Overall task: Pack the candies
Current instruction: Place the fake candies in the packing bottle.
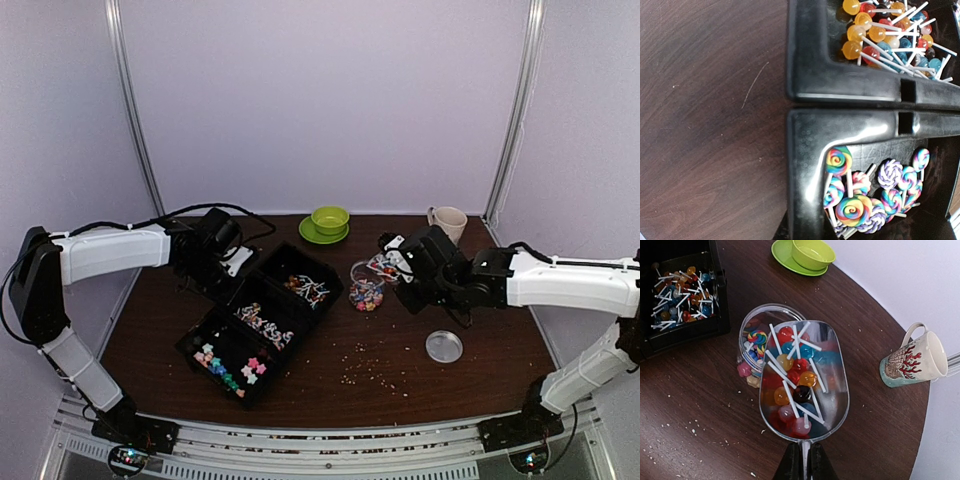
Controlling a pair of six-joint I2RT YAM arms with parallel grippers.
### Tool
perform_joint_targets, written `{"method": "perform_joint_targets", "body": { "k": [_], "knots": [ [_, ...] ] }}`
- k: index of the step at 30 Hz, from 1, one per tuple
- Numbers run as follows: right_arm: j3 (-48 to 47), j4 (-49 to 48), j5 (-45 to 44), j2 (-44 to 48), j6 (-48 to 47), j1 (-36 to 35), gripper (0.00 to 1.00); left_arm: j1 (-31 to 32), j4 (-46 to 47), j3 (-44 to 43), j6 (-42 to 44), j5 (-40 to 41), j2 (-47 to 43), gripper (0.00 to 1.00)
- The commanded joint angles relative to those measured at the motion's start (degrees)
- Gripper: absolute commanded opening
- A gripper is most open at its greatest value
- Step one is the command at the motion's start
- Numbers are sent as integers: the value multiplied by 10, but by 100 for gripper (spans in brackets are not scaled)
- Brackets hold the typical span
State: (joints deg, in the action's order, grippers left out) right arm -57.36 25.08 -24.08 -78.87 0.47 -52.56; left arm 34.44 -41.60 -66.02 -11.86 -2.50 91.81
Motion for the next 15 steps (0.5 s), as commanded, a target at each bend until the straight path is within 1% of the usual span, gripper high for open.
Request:
{"method": "perform_joint_targets", "body": {
  "k": [1,15],
  "knots": [
    [-33,39,-11,-15,7,3,0,-6,48,-19,-11,-26,-25,0],
    [-85,122,-5,-60,0,4,0,-7,48,-20,-12,-25,-23,0]
  ]
}}
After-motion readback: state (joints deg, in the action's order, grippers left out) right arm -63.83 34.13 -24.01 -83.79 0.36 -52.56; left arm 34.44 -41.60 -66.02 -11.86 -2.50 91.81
